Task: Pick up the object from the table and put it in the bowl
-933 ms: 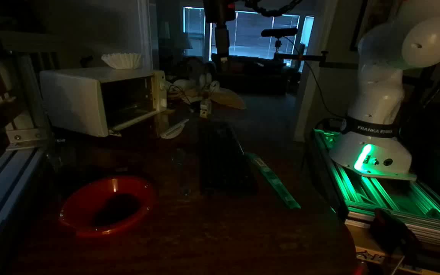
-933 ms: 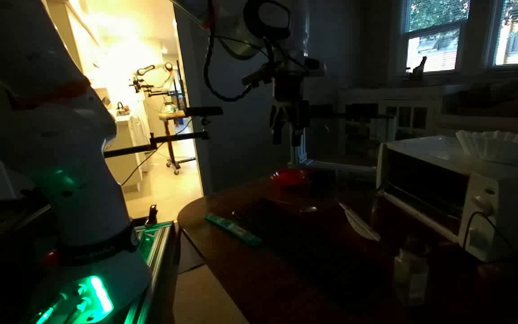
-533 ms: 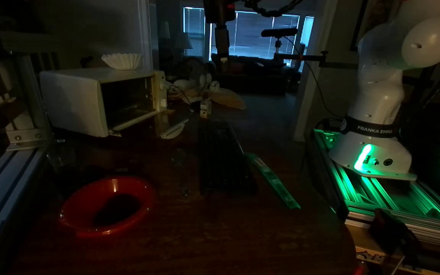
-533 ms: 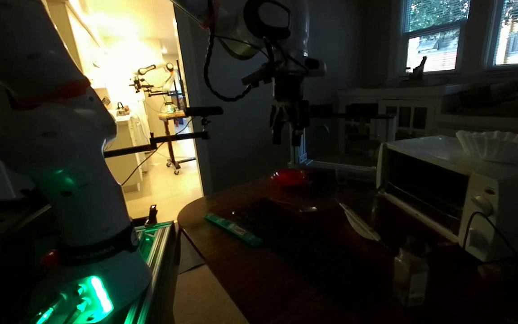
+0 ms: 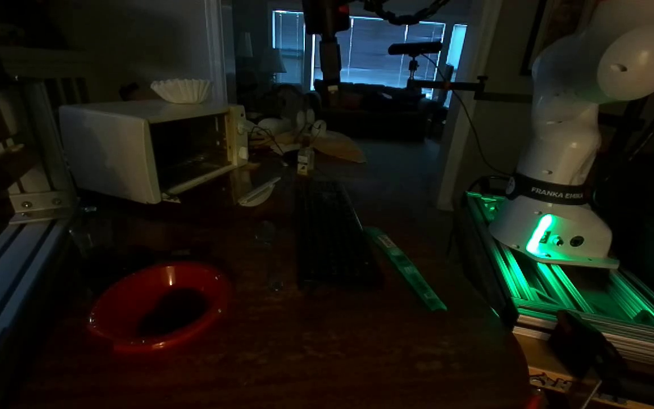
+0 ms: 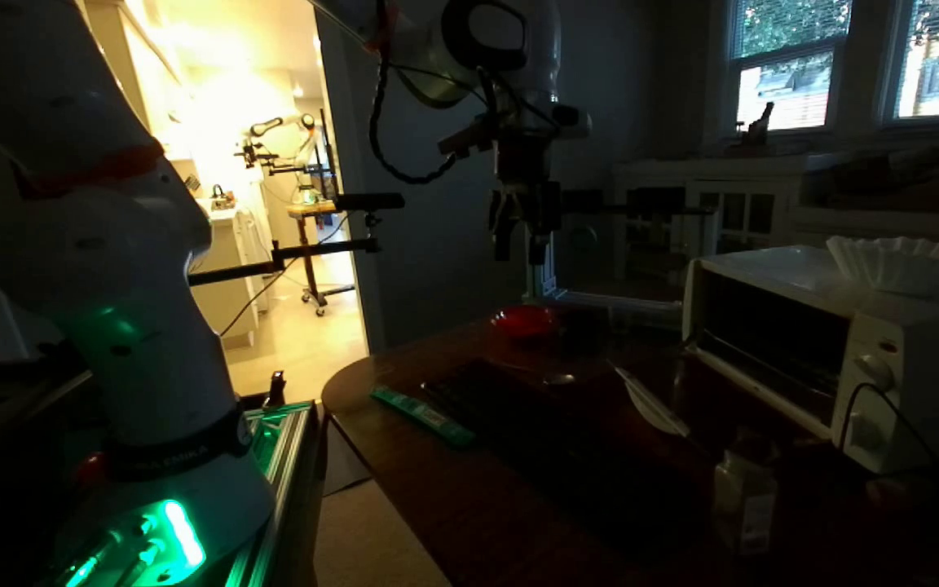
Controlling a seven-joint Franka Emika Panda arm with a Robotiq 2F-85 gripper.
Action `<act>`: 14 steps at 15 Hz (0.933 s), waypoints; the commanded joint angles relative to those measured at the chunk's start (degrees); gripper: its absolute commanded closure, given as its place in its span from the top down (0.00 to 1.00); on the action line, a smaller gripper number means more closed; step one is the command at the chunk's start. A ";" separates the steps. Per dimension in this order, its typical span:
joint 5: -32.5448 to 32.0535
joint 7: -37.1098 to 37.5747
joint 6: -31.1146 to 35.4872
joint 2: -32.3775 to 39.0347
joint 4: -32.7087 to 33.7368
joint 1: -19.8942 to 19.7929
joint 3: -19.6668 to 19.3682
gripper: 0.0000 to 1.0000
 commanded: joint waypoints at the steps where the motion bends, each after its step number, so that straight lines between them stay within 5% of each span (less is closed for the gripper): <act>1: -1.80 4.77 5.52 0.32 0.30 -0.80 -1.31 1.00; 14: 3.79 21.64 18.11 5.32 5.00 -11.18 -12.30 1.00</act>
